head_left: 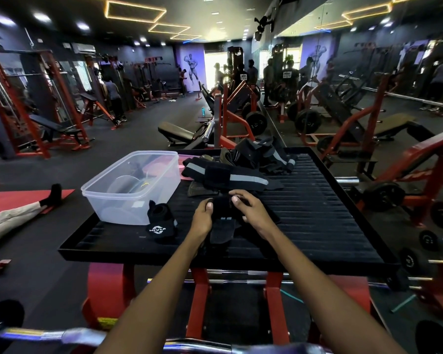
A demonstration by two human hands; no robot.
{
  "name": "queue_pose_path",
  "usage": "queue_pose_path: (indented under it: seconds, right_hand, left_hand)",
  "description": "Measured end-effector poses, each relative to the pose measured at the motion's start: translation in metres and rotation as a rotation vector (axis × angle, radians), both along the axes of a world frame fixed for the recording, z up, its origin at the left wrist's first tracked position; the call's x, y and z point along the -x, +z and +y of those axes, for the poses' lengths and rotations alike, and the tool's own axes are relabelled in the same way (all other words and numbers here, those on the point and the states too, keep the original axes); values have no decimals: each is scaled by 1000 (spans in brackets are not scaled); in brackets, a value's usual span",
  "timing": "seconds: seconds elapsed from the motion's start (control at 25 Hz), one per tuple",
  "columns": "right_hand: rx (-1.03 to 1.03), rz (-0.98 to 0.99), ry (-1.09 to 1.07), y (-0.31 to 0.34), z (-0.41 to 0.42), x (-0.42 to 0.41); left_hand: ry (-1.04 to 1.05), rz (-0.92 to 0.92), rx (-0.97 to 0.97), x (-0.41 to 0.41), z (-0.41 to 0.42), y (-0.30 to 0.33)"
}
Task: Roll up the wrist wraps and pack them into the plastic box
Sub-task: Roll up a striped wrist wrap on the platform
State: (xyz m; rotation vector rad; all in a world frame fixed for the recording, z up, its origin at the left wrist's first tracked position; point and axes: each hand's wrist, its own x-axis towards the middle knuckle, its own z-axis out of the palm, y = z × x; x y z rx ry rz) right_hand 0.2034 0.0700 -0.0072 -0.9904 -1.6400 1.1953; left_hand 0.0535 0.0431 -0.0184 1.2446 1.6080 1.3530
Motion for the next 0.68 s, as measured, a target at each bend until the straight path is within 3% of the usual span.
queue_pose_path:
  seconds: [0.4,0.56,0.68]
  right_hand:
    - [-81,31,-5,1,-1,0]
    - [-131,57,-30,-1,1,0]
    - [-168,-29,20,4,-3,-1]
  left_hand:
    - [15,-361,20,-4,4,1]
    - [-23,-374,33,-2,2,-4]
    - [39,-432,-49,-1,1,1]
